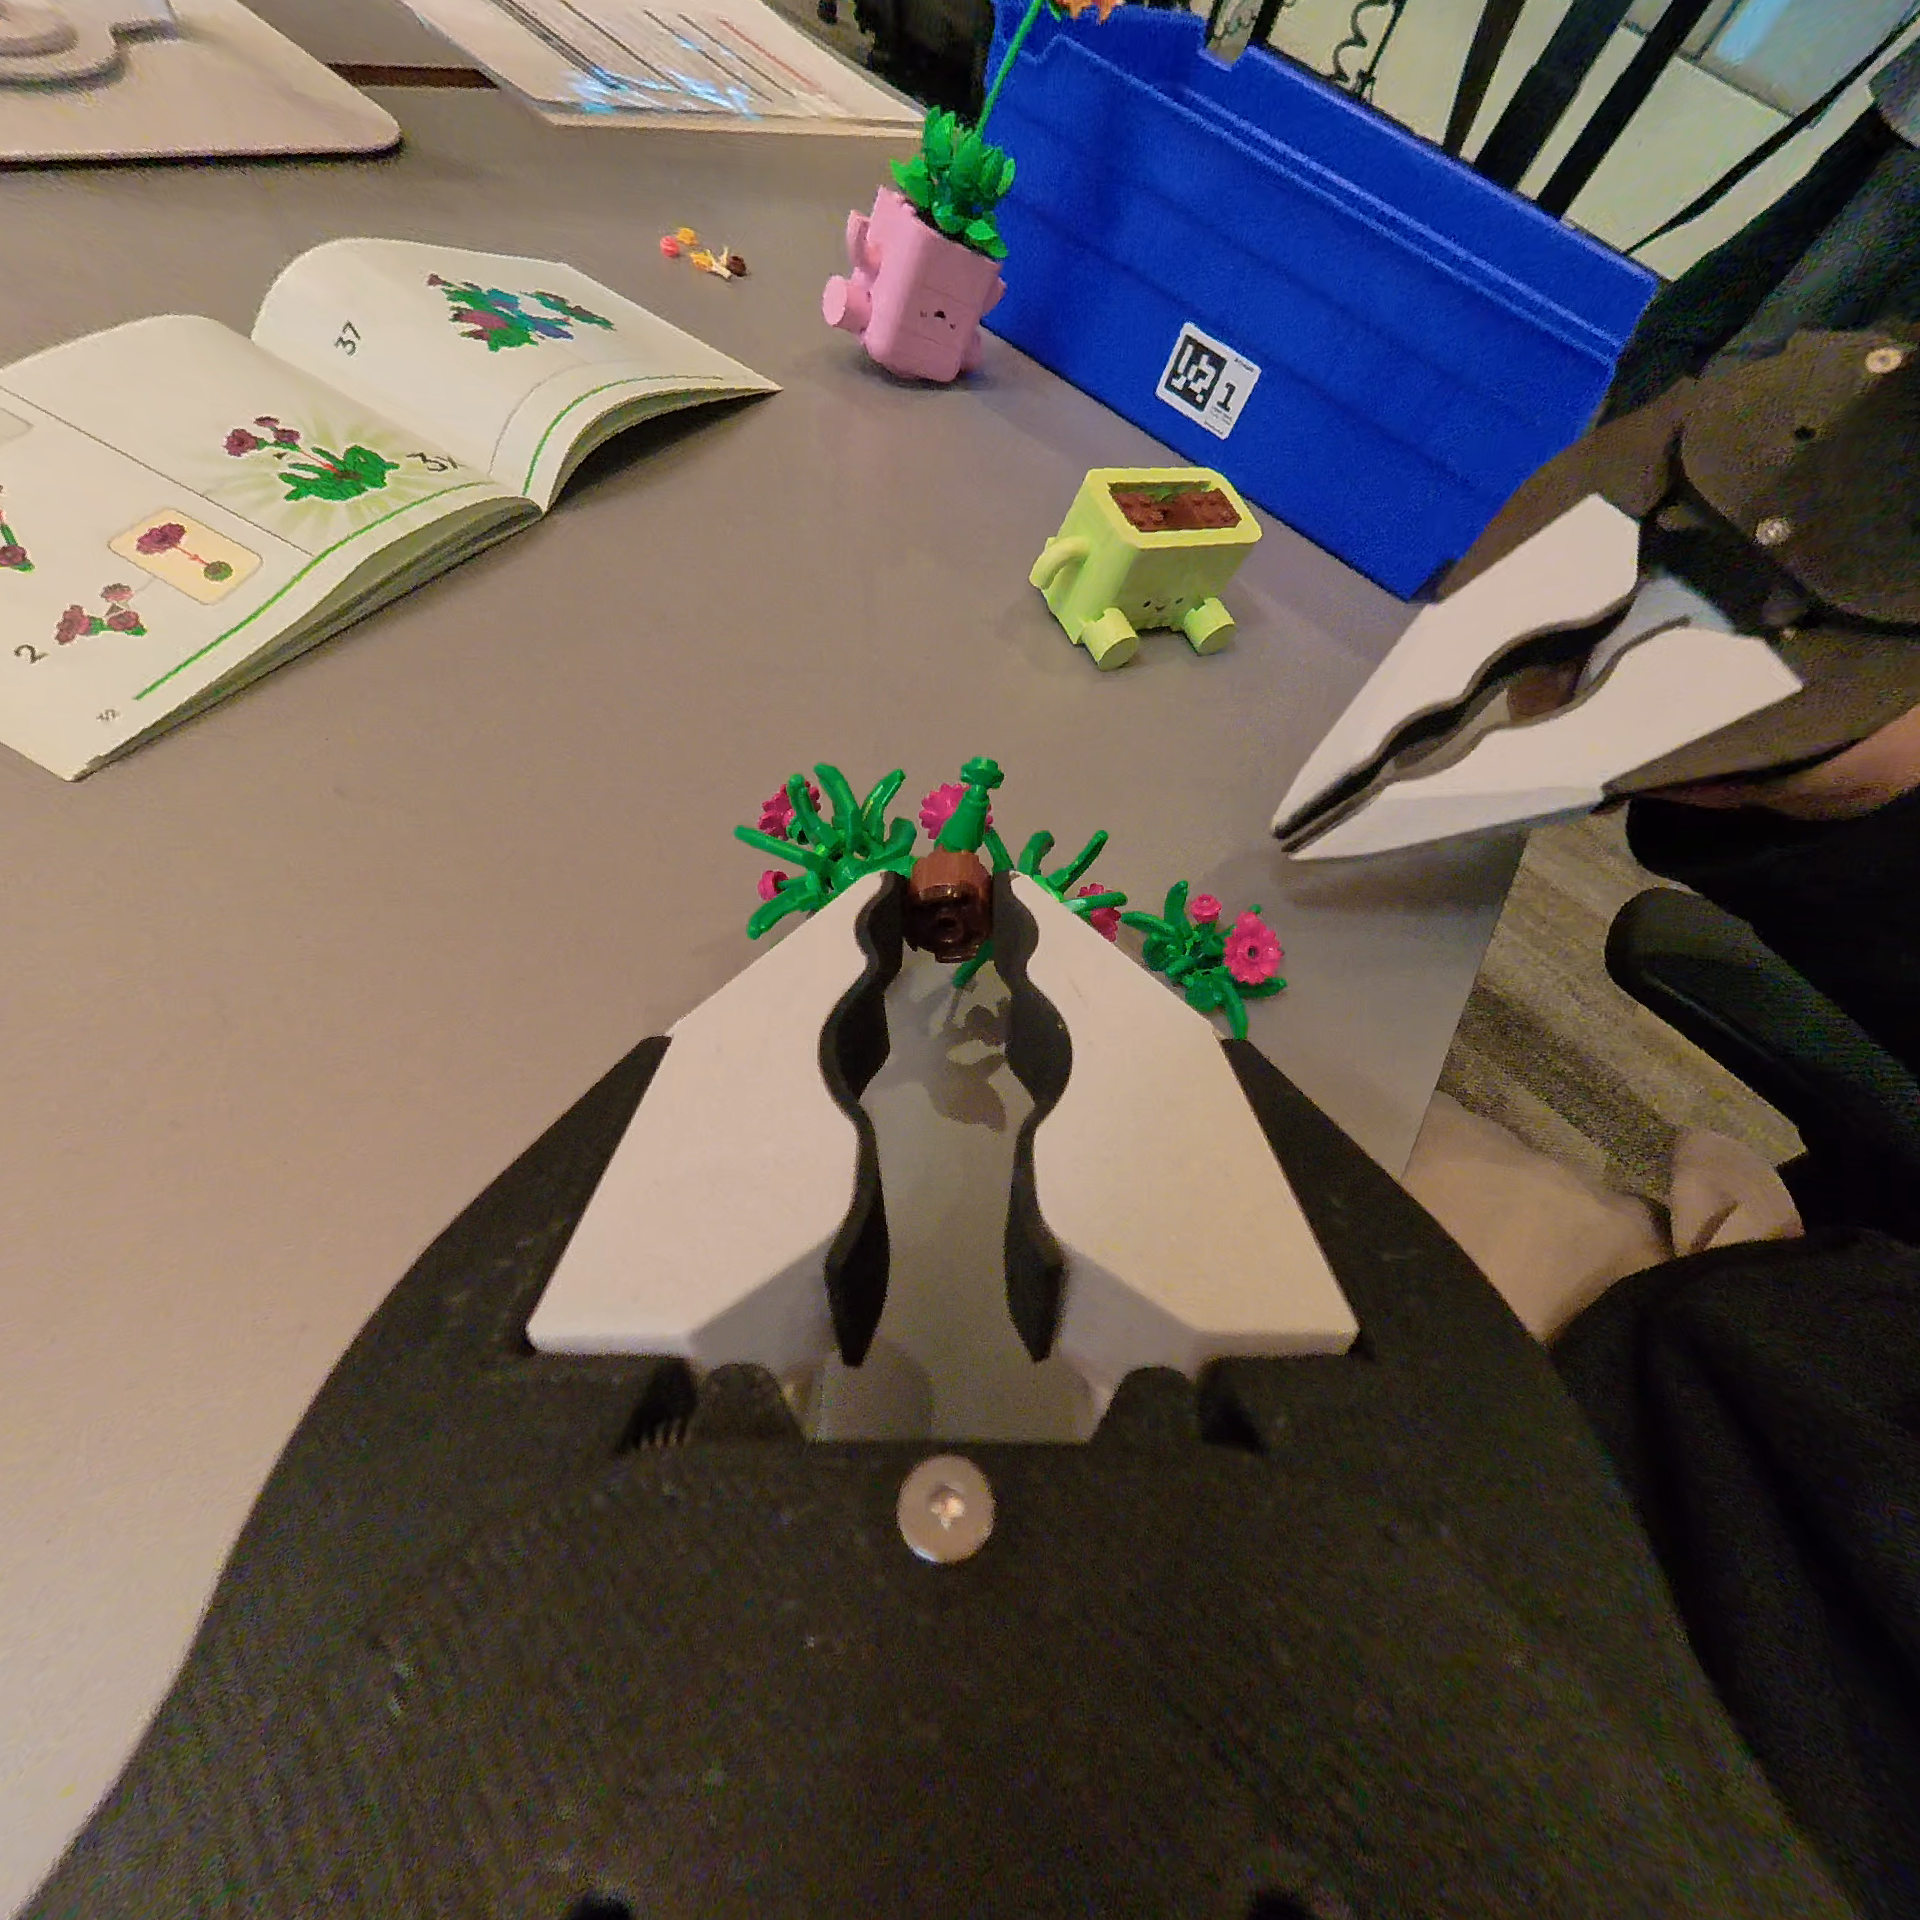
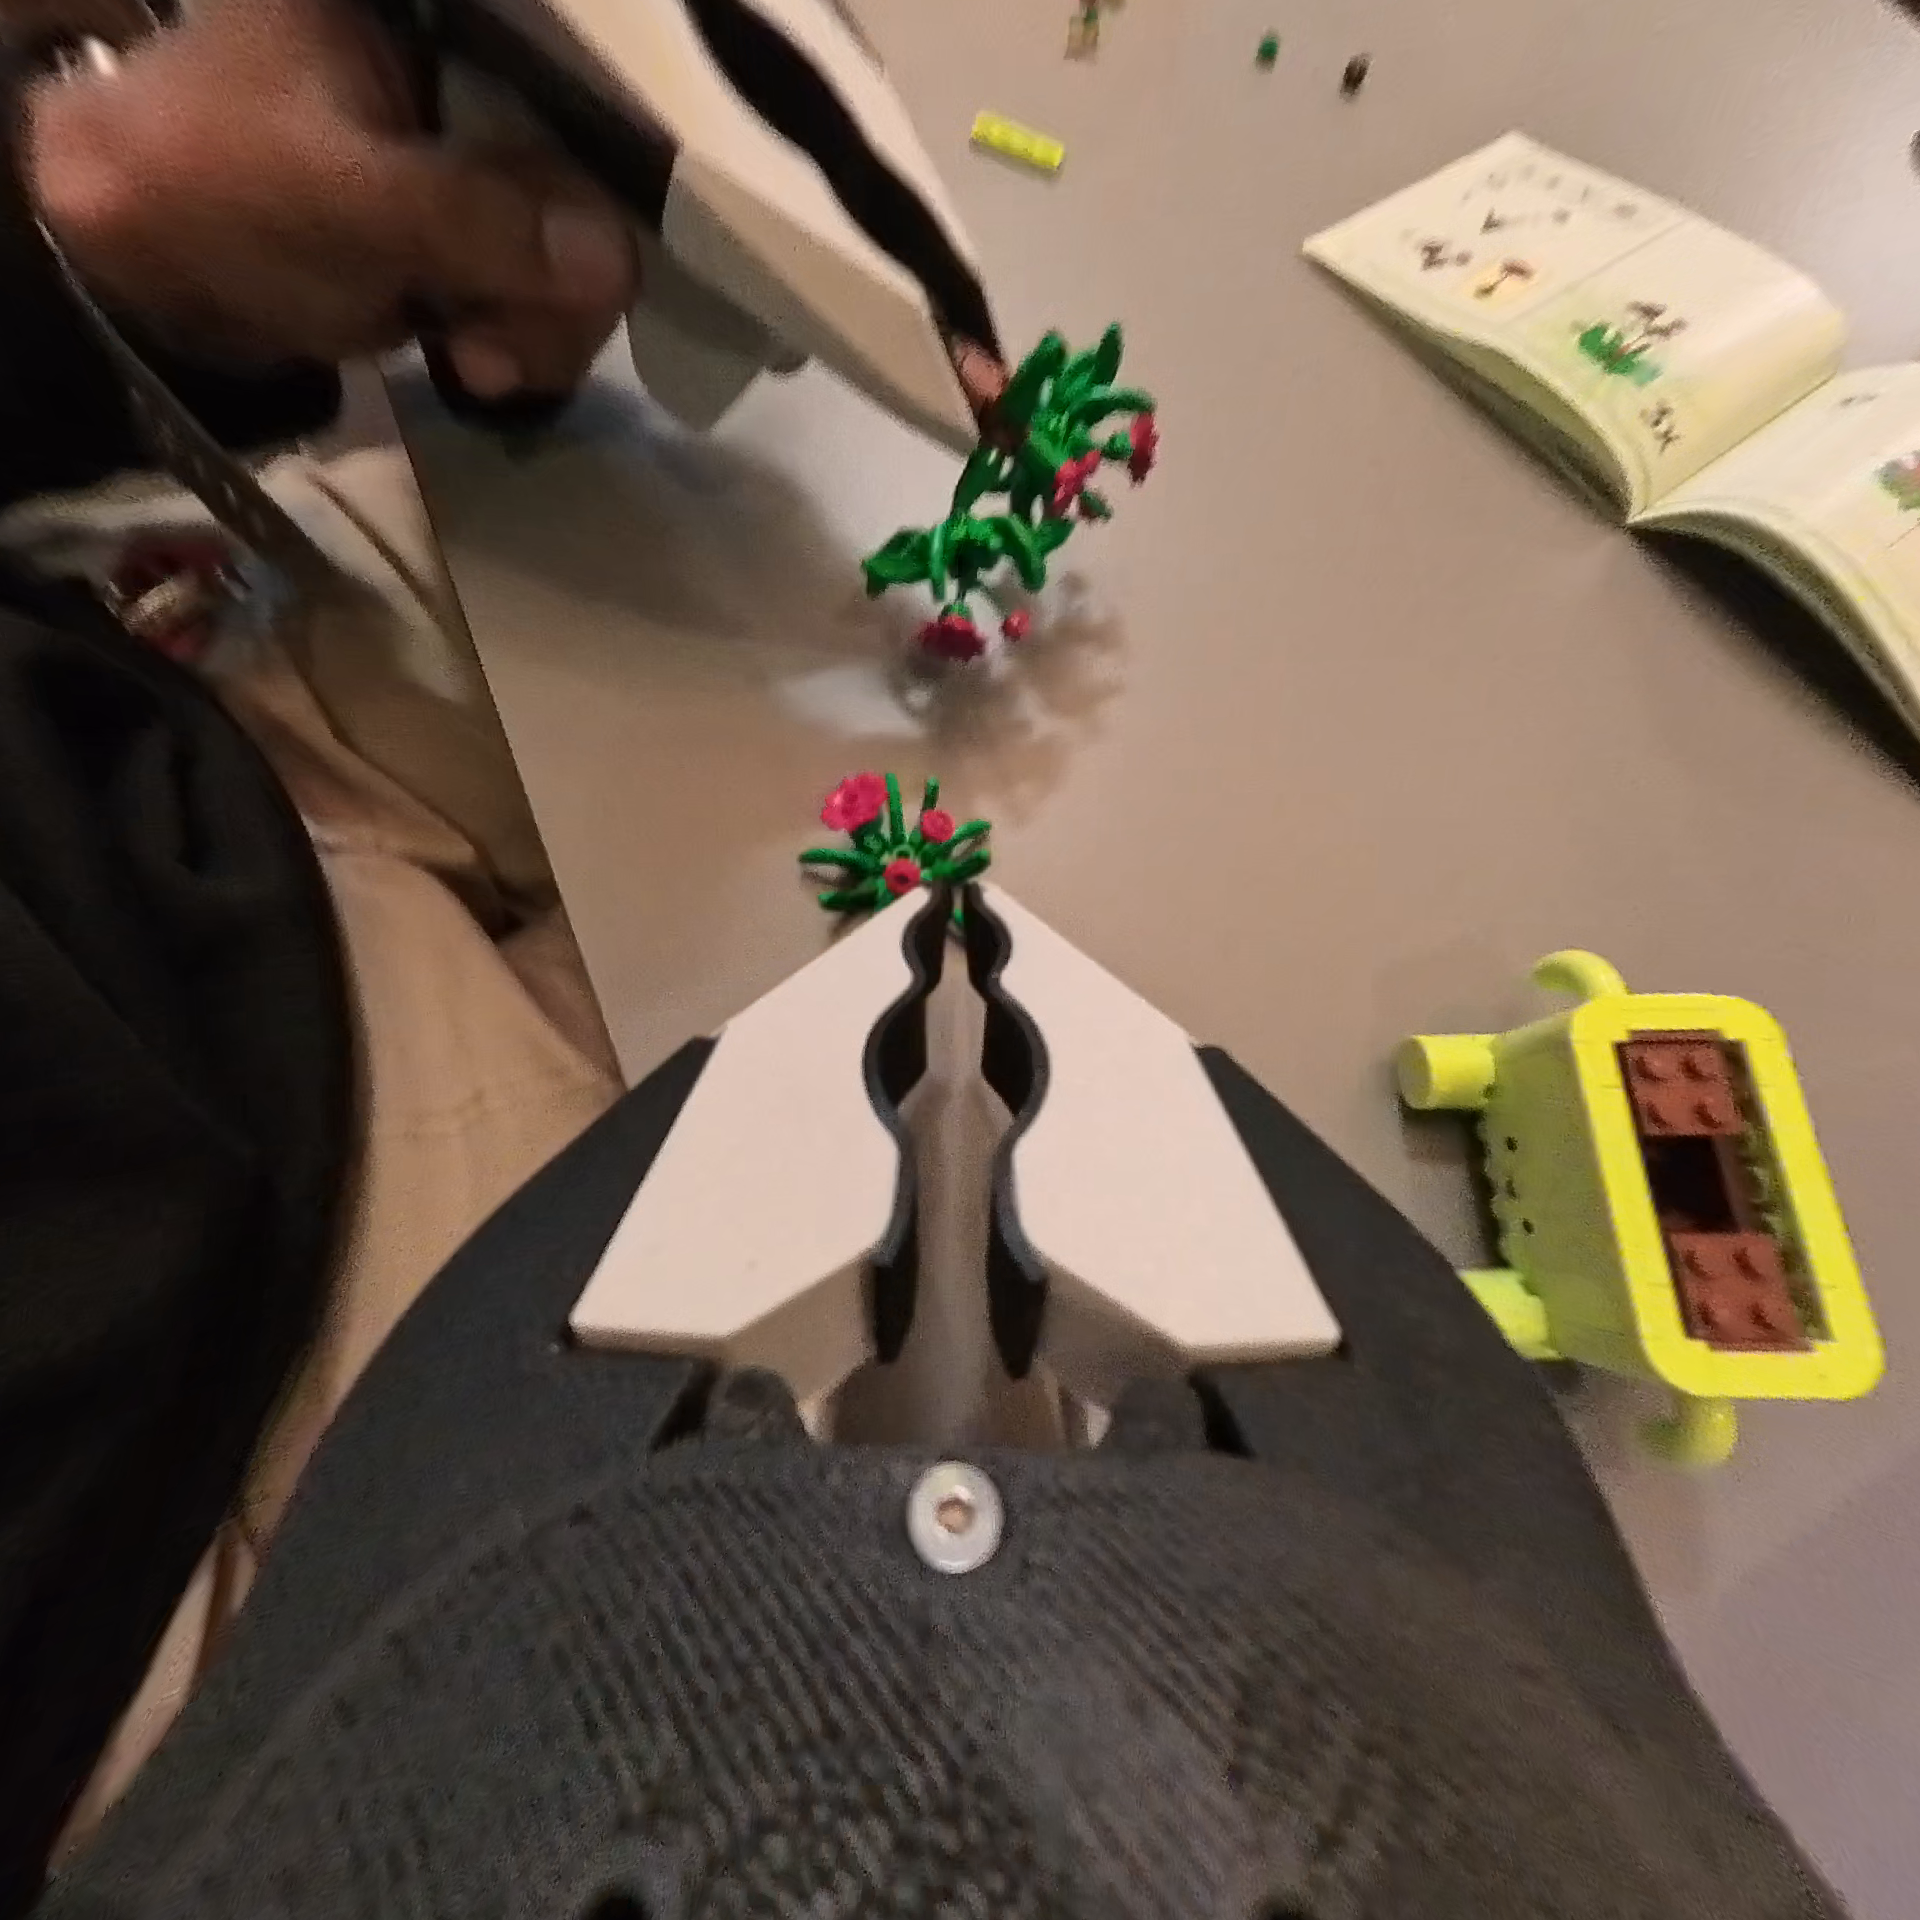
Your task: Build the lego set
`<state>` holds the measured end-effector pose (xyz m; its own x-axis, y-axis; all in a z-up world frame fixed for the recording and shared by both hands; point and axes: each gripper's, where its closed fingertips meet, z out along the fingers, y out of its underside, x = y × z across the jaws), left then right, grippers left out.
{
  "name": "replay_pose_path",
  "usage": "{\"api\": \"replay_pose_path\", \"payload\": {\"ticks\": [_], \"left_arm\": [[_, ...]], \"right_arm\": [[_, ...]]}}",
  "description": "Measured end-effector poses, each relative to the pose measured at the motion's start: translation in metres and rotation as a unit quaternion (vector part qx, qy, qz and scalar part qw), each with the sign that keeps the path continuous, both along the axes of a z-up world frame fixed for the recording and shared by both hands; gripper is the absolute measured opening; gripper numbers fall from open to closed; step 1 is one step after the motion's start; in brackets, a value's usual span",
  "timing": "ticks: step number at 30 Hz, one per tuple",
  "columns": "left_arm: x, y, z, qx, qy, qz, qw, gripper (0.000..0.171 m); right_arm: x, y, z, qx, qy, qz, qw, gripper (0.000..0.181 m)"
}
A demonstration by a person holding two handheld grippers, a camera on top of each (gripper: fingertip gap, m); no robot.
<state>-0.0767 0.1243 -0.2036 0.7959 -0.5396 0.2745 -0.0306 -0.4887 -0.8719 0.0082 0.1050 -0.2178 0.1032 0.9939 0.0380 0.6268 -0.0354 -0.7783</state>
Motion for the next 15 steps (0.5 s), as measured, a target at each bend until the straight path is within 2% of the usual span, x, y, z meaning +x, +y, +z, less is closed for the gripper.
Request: {"api": "replay_pose_path", "payload": {"ticks": [3,15], "left_arm": [[0.001,0.0,0.0,0.001,0.005,0.0,1.0,0.014],[0.003,-0.002,-0.002,0.003,0.02,-0.003,1.0,0.014]], "right_arm": [[-0.003,-0.007,-0.009,0.012,-0.037,0.02,0.999,0.001],[-0.024,-0.018,-0.017,0.027,-0.075,0.062,0.995,0.0]]}}
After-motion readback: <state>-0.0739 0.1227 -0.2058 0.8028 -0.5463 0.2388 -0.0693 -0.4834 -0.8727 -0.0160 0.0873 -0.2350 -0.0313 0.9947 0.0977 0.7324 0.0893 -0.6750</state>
